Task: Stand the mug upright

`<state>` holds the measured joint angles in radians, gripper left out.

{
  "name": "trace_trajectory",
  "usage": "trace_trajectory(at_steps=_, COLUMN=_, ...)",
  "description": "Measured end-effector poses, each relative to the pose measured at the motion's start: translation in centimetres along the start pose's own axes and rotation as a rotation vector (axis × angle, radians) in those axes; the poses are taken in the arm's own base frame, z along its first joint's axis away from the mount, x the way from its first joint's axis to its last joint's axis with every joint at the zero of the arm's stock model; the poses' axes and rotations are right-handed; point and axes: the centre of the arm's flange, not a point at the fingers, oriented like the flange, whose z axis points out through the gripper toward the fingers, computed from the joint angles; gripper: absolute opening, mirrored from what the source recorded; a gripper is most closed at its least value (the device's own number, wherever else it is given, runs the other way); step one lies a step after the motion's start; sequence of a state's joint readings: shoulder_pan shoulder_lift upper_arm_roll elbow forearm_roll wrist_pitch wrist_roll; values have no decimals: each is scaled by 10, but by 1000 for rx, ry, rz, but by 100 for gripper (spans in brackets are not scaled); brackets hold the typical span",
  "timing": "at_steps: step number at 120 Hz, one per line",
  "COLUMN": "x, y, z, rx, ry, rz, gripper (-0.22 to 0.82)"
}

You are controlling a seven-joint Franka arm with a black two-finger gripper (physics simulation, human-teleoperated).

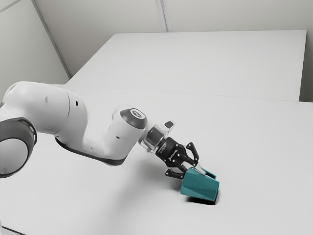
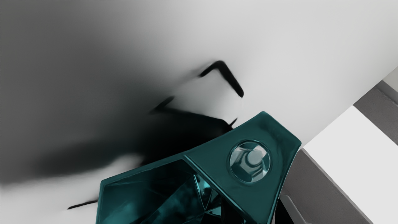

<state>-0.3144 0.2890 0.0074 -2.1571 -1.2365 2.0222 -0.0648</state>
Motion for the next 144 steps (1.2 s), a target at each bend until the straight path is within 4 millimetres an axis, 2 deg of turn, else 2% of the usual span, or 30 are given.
trace_trajectory(at_steps=15, x=0, y=5, z=-2, rx=-3, ry=7, rz=10, gripper=-9)
trace_trajectory(at_steps=27, x=-1, y=17, z=-6, rx=-12, ry=14, rz=31, gripper=-13)
trace_trajectory(at_steps=51, x=-2, y=22, z=-6, rx=-10, ry=26, rz=39, gripper=-17)
trace_trajectory(at_steps=57, x=-9, y=29, z=-11, rx=-8, ry=36, rz=60, gripper=-17)
trace_trajectory(at_steps=71, x=-48, y=61, z=-45, rx=87, ry=108, rz=217, gripper=-18)
trace_trajectory(at_steps=86, x=-70, y=71, z=-80, rx=239, ry=202, rz=344, gripper=-18)
trace_trajectory(at_steps=102, x=-69, y=64, z=-123, rx=414, ry=310, rz=417, gripper=-18)
trace_trajectory(at_steps=126, x=-56, y=44, z=-187, rx=675, ry=458, rz=471, gripper=-18)
trace_trajectory(at_steps=144, x=-44, y=29, z=-226, rx=829, ry=551, rz=488, gripper=-18)
